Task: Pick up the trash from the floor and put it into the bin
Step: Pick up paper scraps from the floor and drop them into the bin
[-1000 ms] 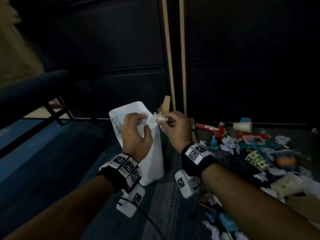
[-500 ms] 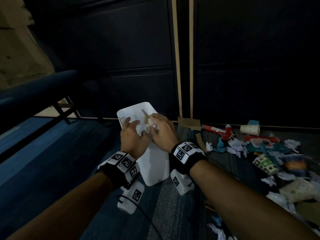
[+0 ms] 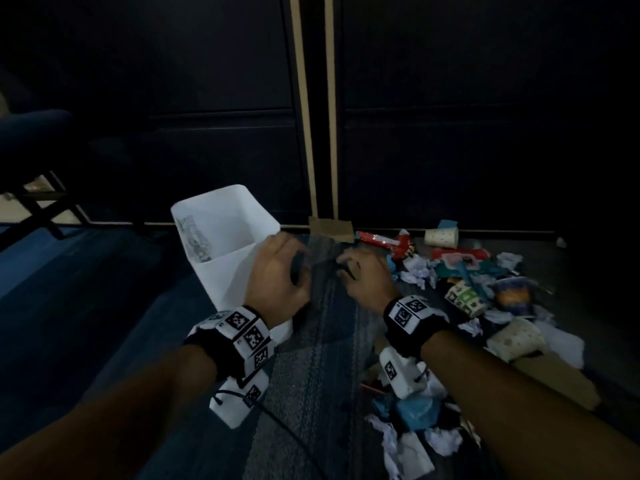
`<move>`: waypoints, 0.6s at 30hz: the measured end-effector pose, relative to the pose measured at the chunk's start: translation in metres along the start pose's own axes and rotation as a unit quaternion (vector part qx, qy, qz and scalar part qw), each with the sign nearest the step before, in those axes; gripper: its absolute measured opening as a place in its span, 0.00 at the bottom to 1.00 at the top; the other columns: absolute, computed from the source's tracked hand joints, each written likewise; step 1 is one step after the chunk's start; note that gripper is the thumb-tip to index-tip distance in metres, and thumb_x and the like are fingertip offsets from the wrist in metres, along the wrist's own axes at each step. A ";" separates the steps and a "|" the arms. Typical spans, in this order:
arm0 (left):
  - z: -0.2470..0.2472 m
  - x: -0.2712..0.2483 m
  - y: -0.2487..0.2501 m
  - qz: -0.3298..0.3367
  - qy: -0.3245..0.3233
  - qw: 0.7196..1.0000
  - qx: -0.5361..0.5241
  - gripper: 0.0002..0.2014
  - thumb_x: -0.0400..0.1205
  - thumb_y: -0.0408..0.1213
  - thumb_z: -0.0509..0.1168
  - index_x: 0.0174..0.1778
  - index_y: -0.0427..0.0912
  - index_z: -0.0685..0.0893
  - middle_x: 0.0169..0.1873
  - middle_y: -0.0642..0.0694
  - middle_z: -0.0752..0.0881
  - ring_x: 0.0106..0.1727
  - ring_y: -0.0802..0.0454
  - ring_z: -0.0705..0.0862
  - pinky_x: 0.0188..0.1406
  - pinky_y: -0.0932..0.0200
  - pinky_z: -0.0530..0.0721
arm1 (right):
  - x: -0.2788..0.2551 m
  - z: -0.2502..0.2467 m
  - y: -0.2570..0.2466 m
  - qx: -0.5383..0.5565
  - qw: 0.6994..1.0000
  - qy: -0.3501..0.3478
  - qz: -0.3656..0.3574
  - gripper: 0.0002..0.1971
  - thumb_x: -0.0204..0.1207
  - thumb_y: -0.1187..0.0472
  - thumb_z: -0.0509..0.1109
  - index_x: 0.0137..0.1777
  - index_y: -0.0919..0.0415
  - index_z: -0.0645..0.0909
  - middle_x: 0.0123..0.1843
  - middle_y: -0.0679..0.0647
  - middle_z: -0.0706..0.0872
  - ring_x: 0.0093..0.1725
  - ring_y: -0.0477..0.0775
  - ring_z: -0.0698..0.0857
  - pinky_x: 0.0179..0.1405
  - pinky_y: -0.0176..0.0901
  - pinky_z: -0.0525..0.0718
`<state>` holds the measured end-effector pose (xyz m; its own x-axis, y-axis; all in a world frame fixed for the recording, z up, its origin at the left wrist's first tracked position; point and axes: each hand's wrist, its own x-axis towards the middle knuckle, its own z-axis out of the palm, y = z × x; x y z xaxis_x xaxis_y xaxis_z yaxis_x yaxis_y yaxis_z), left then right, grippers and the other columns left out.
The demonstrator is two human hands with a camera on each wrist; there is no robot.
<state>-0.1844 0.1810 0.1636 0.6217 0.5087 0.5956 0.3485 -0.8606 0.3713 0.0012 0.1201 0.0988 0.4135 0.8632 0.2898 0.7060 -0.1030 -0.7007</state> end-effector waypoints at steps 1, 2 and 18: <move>0.012 -0.002 0.001 -0.007 -0.047 0.999 -0.017 0.08 0.74 0.33 0.65 0.48 0.41 0.82 0.46 0.44 0.80 0.48 0.45 0.78 0.47 0.54 0.77 | -0.007 -0.006 0.013 -0.014 1.000 -0.016 0.021 0.10 0.76 0.63 0.72 0.55 0.60 0.88 0.58 0.58 0.87 0.59 0.60 0.84 0.56 0.40 0.79; 0.024 -0.003 0.002 -0.017 -0.094 0.995 -0.037 0.09 0.74 0.35 0.66 0.50 0.43 0.82 0.47 0.45 0.80 0.48 0.47 0.79 0.47 0.55 0.79 | -0.014 -0.010 0.027 -0.027 0.998 -0.036 0.040 0.09 0.76 0.65 0.71 0.54 0.61 0.89 0.57 0.59 0.88 0.57 0.60 0.85 0.54 0.38 0.79; 0.218 -0.044 0.008 0.020 -0.515 0.857 0.005 0.33 0.83 0.38 0.65 0.83 0.48 0.59 0.82 0.47 0.60 0.82 0.46 0.60 0.77 0.58 0.59 | -0.087 -0.018 0.177 -0.080 0.952 -0.204 0.214 0.11 0.76 0.64 0.71 0.56 0.61 0.89 0.56 0.59 0.90 0.55 0.59 0.88 0.54 0.49 0.88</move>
<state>-0.0564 0.1469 -0.0151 0.9211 0.1931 -0.3382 0.3154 -0.8794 0.3568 0.1009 0.0181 -0.0387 0.4481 0.8425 -0.2991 0.6150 -0.5333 -0.5808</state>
